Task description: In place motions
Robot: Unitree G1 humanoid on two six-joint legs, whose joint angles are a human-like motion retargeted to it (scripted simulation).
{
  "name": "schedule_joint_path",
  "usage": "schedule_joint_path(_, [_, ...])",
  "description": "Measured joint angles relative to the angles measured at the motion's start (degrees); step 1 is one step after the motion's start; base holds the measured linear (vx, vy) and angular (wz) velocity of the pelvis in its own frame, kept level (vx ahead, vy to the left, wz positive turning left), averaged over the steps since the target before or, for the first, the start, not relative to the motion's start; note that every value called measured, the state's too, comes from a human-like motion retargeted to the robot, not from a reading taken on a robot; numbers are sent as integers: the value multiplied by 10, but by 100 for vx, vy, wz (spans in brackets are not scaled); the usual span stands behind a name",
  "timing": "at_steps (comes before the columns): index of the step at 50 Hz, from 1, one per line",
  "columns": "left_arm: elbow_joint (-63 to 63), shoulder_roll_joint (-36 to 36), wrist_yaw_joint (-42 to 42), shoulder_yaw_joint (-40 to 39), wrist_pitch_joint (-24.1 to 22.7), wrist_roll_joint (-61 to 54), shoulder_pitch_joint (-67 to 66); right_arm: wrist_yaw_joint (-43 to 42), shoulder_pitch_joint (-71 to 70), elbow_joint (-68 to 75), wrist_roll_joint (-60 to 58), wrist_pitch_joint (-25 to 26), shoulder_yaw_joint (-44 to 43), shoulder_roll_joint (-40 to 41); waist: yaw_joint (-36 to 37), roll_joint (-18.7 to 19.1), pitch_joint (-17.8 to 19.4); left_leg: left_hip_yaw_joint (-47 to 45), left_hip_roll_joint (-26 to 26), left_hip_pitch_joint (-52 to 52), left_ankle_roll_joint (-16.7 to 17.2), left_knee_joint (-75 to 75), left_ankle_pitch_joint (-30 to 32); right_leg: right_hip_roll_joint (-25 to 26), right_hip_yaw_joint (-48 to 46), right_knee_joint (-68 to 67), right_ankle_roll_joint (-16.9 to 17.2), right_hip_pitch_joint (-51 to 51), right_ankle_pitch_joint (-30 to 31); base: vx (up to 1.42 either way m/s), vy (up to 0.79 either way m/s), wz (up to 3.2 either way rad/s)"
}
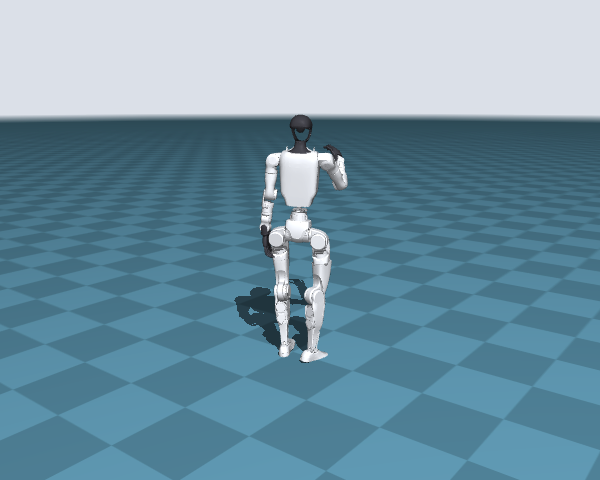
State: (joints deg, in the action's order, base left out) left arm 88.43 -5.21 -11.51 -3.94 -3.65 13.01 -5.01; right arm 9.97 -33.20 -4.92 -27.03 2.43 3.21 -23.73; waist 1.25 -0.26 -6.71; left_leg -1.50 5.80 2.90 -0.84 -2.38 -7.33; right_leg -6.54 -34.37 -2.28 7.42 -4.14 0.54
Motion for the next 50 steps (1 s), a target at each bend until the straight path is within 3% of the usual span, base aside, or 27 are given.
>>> schedule_joint_path(5, [15,5,13,-9,-2,-19,-7,-208,45,-36,8,-65,-28,-17,-41,2,-2,35,5,-9,1,8,-4,-3,-34,0,4,-2,-3,1,0,57])
schedule_joint_path(10, [19,3,29,-9,-10,-13,-15,-532,85,-84,-61,-145,-72,-45,-111,10,-5,78,5,-24,6,24,-9,-13,-73,-3,7,1,-8,0,1,58])
schedule_joint_path(14, [13,3,20,-11,-6,-9,-15,-767,121,-110,-139,-172,-137,-46,-97,16,1,40,-9,-9,10,11,-10,-10,-34,-4,1,14,-6,-1,1,-95])
schedule_joint_path(17, [6,2,13,-5,-1,-5,-8,-859,139,-96,-111,-186,-186,-7,-55,21,10,-11,-19,-1,4,4,-8,2,17,-6,-6,24,-3,-2,-1,-148])
schedule_joint_path(20, [-6,1,10,7,-3,0,0,-797,129,-63,49,-145,-212,52,-56,22,11,-16,-21,-1,4,3,-9,3,22,-6,-7,27,-2,-2,-1,-25])
schedule_joint_path(23, [-17,1,3,16,-7,1,6,-616,106,-35,277,-41,-233,102,-61,22,7,-16,-21,0,4,3,-8,3,22,-6,-8,27,-2,0,0,0])
schedule_joint_path(25, [-24,1,2,22,-13,-1,10,-465,100,-16,392,2,-240,118,-63,22,5,-16,-21,0,4,3,-8,3,22,-5,-8,27,-2,0,0,0])
schedule_joint_path(27, [-30,2,8,27,-20,-4,13,-415,101,-4,470,5,-241,122,-63,21,5,-15,-20,0,4,3,-8,3,22,-5,-8,26,-2,0,0,0])
schedule_joint_path(29, [-36,2,16,30,-28,-6,16,-429,111,-5,489,-35,-233,111,-63,19,5,-15,-19,-2,3,3,-9,3,22,-5,-8,24,-2,0,0,0])
schedule_joint_path(33, [-36,2,22,32,-37,-14,21,-526,139,-34,385,-107,-197,59,-60,17,5,-15,-19,-4,2,3,-10,4,23,-4,-6,22,-3,0,0,0])
schedule_joint_path(38, [-28,0,26,32,-38,-11,22,-641,138,-93,108,-210,-134,-6,-57,16,2,-13,-17,-5,1,3,-12,5,21,-4,-4,20,-3,0,0,0])
schedule_joint_path(42, [-19,-4,32,30,-36,-4,19,-685,111,-114,-70,-214,-94,-55,-55,12,-3,-10,-15,-6,0,3,-12,5,18,-4,-2,18,-3,0,0,0])
schedule_joint_path(45, [-10,-5,41,27,-32,-1,14,-600,78,-94,-133,-159,-64,-69,-52,9,-5,-8,-13,-8,0,3,-12,4,17,-4,-1,15,-3,0,0,0])
schedule_joint_path(50, [5,-3,74,25,-35,-3,4,-304,-8,59,-169,-19,-31,-50,-51,13,-7,-12,-15,-13,-1,4,-14,5,21,-6,-1,14,-3,0,0,0])
